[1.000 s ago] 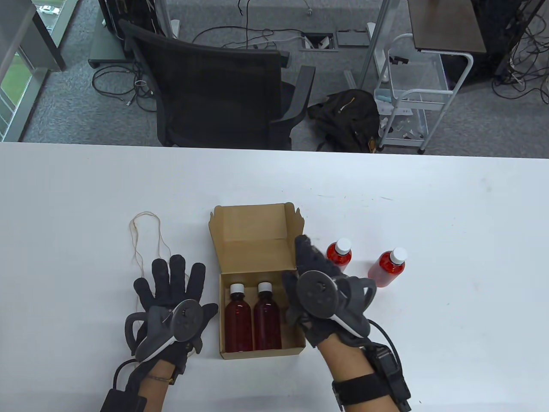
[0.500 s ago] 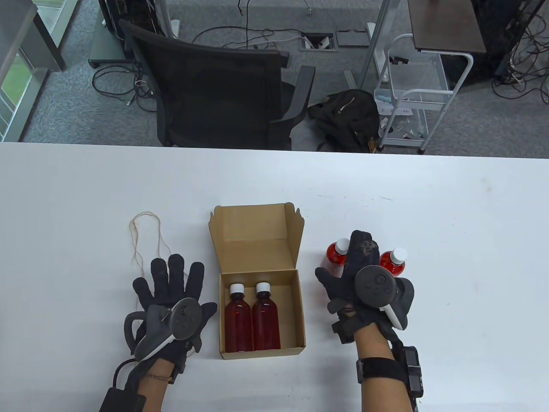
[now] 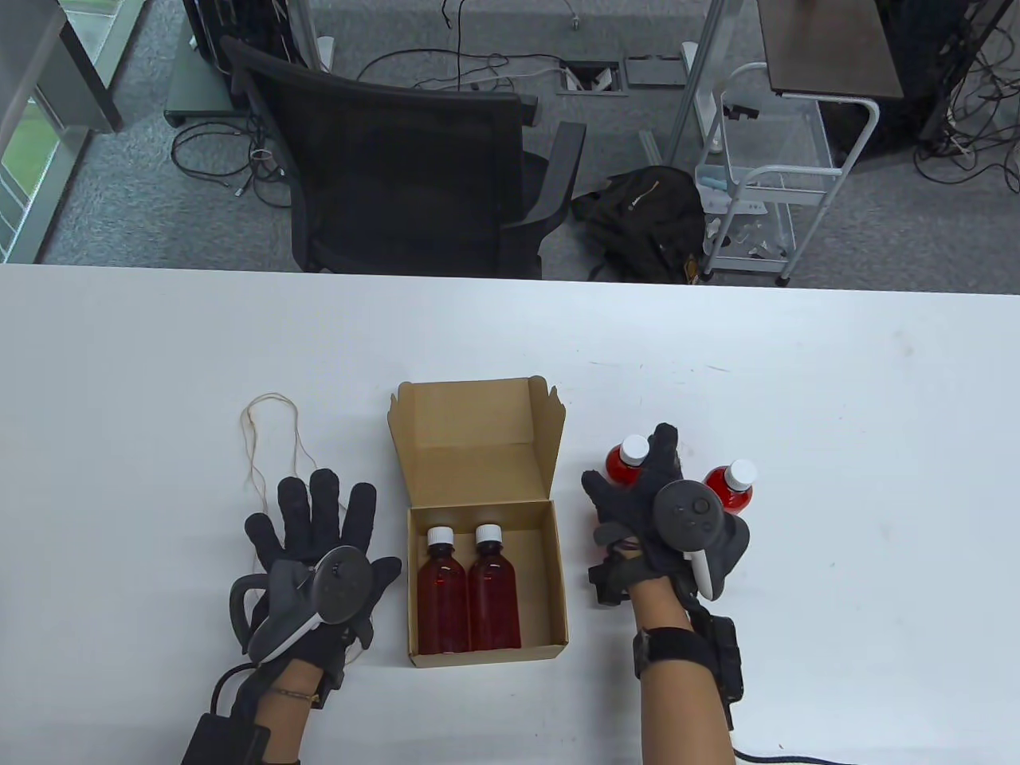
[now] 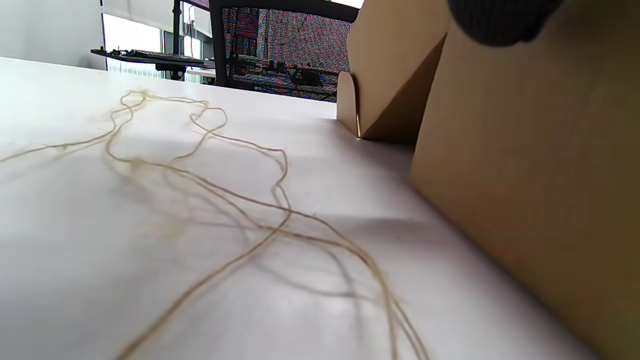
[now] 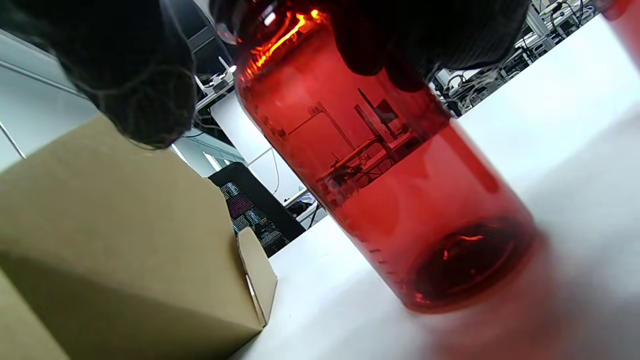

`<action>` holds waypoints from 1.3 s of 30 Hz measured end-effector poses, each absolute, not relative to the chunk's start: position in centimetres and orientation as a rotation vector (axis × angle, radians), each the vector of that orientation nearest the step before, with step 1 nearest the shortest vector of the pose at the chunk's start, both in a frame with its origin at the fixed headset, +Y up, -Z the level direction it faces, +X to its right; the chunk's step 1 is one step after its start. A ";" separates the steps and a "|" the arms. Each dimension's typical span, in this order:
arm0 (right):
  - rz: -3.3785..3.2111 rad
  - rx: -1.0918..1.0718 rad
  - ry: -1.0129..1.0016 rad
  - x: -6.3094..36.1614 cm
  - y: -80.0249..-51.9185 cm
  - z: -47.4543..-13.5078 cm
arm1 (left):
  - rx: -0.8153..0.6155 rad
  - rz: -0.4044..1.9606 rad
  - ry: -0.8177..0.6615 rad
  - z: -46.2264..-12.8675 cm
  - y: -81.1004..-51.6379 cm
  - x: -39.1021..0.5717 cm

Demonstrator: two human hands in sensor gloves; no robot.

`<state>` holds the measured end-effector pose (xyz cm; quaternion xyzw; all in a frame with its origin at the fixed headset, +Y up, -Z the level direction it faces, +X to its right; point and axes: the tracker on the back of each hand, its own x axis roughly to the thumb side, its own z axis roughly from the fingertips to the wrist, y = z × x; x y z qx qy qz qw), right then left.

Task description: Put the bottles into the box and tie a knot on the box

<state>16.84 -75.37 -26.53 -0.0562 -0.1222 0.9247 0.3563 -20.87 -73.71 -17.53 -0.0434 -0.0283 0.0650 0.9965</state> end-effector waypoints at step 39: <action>2.909 0.349 0.002 3.9 -64.1 -18.4 | -0.060 0.094 -0.081 -16.6 -73.3 -20.2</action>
